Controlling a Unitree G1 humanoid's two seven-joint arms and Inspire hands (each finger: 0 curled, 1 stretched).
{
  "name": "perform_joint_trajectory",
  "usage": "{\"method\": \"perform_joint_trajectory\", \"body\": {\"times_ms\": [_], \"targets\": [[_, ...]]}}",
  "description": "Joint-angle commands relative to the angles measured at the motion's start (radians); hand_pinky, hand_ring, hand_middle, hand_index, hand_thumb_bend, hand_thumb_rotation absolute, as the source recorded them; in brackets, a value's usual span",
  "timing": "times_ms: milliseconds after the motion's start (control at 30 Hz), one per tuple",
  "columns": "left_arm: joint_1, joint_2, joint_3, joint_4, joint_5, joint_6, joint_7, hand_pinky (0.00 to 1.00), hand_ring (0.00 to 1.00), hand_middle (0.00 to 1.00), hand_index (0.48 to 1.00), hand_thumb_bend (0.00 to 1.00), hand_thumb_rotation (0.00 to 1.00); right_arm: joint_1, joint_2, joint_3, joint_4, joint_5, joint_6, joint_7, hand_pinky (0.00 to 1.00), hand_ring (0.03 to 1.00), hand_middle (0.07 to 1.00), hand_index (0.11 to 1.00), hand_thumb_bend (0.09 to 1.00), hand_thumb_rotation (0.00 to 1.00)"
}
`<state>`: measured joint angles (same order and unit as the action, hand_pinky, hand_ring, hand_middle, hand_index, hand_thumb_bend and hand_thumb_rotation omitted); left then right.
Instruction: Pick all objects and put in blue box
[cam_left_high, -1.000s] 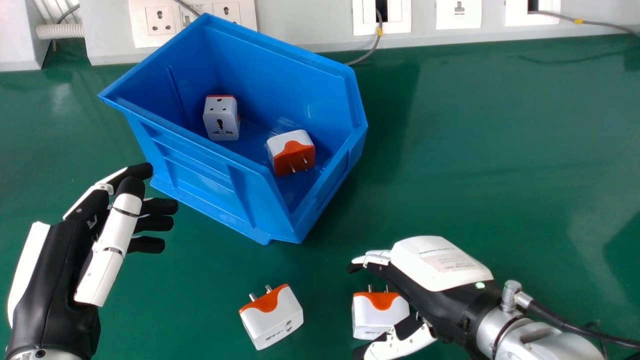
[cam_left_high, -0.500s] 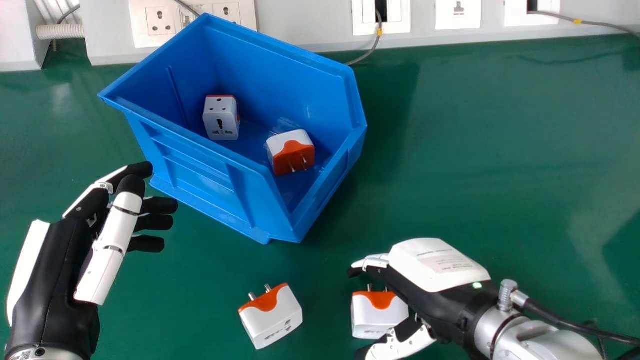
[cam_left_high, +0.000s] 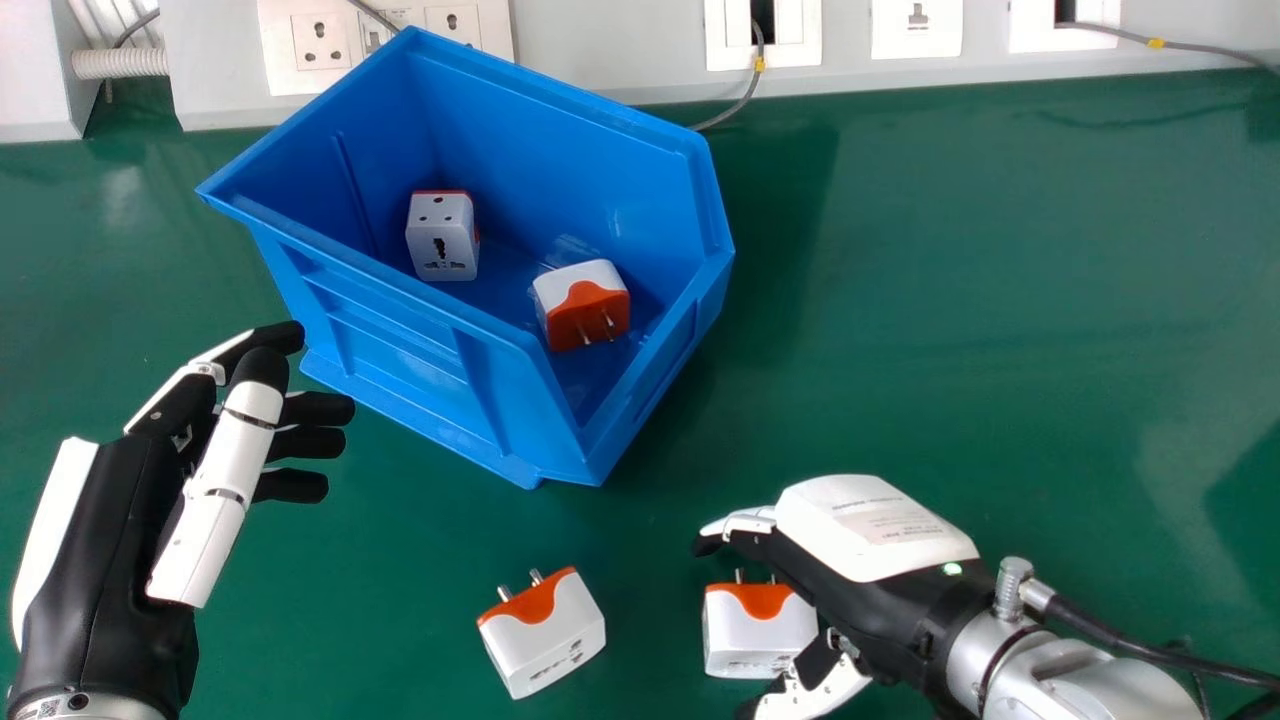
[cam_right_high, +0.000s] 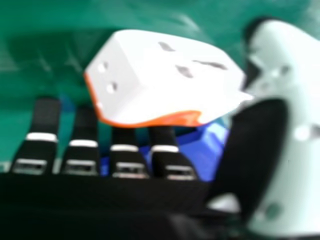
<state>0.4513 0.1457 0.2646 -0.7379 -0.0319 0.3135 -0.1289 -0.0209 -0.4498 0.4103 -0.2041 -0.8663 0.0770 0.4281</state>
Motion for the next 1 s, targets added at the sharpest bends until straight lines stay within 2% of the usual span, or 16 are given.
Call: {"method": "perform_joint_trajectory", "body": {"times_ms": [0, 433, 600, 833, 967], "targets": [[-0.001, 0.011, 0.015, -0.032, -0.006, -0.003, 0.000, 0.58, 0.64, 0.65, 0.802, 0.46, 0.85, -0.007, -0.005, -0.004, -0.005, 0.009, -0.016, -0.017, 0.72, 0.828, 0.855, 0.815, 0.470, 0.11], [-0.003, 0.011, 0.018, -0.030, -0.011, -0.001, -0.001, 0.58, 0.64, 0.65, 0.803, 0.46, 0.85, -0.013, -0.005, 0.002, 0.009, -0.011, -0.017, -0.029, 0.66, 0.763, 0.796, 0.752, 0.450, 0.02], [-0.001, 0.010, 0.017, -0.032, -0.011, 0.000, 0.000, 0.58, 0.64, 0.65, 0.803, 0.46, 0.85, -0.009, -0.006, 0.001, 0.012, 0.001, -0.025, -0.032, 0.65, 0.752, 0.789, 0.739, 0.450, 0.03], [-0.001, 0.010, 0.014, -0.037, -0.008, 0.004, 0.001, 0.58, 0.64, 0.65, 0.803, 0.46, 0.85, -0.007, -0.008, 0.003, 0.020, 0.005, -0.040, -0.047, 0.65, 0.752, 0.783, 0.729, 0.450, 0.05], [-0.007, 0.013, 0.010, -0.045, 0.000, 0.013, 0.003, 0.58, 0.64, 0.65, 0.803, 0.46, 0.85, -0.011, -0.014, 0.009, 0.037, -0.006, -0.056, -0.068, 0.65, 0.750, 0.779, 0.726, 0.450, 0.05]]}}
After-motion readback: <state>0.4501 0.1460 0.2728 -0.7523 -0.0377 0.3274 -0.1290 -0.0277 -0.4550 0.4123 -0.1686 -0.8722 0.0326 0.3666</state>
